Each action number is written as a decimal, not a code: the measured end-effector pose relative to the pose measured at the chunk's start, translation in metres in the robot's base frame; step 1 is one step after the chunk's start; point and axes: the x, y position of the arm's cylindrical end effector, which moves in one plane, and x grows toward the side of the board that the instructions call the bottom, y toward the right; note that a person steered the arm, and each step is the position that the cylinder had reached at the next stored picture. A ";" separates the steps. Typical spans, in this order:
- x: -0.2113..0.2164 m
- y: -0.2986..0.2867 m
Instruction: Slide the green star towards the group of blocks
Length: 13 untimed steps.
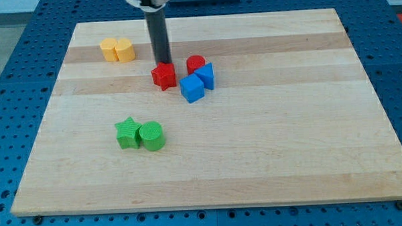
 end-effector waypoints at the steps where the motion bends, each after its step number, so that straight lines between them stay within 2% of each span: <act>1: 0.005 -0.027; 3: 0.023 0.016; 4: 0.034 0.008; 5: 0.044 -0.071; 6: 0.071 -0.152; 7: 0.129 -0.166; 8: 0.151 -0.129; 10: 0.151 0.001; 11: 0.151 -0.025; 12: 0.165 -0.083; 13: 0.189 -0.060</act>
